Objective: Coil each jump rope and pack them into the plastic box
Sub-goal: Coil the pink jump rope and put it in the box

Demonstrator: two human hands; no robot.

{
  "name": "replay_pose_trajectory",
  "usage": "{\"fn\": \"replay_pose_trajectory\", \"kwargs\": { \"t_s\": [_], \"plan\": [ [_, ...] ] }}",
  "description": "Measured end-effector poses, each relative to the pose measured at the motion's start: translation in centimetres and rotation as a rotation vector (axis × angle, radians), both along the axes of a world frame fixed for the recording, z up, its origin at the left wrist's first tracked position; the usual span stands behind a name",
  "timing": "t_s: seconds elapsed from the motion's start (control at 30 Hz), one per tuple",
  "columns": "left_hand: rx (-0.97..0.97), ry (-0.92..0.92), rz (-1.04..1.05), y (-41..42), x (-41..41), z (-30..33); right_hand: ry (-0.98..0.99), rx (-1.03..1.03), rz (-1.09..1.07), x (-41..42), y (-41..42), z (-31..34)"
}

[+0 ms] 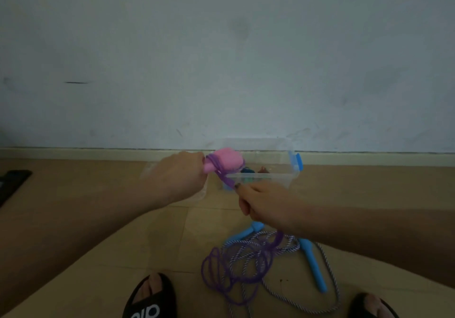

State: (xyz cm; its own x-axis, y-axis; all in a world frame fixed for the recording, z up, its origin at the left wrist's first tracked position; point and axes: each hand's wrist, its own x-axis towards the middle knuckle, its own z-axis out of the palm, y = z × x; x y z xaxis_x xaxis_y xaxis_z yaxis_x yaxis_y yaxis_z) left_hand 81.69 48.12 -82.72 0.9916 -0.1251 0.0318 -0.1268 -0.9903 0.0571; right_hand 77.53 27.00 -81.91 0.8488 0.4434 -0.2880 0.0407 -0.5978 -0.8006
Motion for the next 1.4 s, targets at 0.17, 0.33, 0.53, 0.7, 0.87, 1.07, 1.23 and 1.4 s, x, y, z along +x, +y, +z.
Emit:
{"fn": "replay_pose_trajectory", "kwargs": {
  "t_s": [0.17, 0.33, 0.53, 0.7, 0.87, 1.07, 1.23, 1.4],
  "plan": [
    [0.277, 0.04, -0.07, -1.8, -1.3, -0.2, -0.512, -0.291, 0.283, 1.5, 1.0, 2.7],
    [0.325, 0.101, -0.128, -3.5, -2.9, 1.8, -0.639, -0.272, 0.223, 6.0, -0.1, 4.7],
    [0.249, 0.019, -0.408, -6.1, -4.6, 3.4, -0.767, -0.296, 0.237, 8.7, -0.4, 3.8],
    [0.07, -0.023, -0.518, -7.4, -5.2, 4.8, -0.742, -0.168, 0.193, 9.0, -0.9, 3.3],
    [-0.337, 0.01, -0.351, -7.7, -5.3, 5.8, -0.305, -0.137, 0.016, 7.5, -2.1, -3.2],
    [-0.271, 0.118, -0.032, -5.7, -2.6, 3.5, -0.123, -0.043, -0.048, 1.4, -1.3, -2.9],
    [-0.069, 0.227, 0.045, -4.1, -2.2, 1.2, -0.271, -0.265, 0.199, 0.0, -0.4, -1.0],
    [0.125, 0.211, -0.069, -3.7, -2.5, 0.5, -0.569, -0.387, 0.408, 0.6, -0.2, 2.2]
  ]
}}
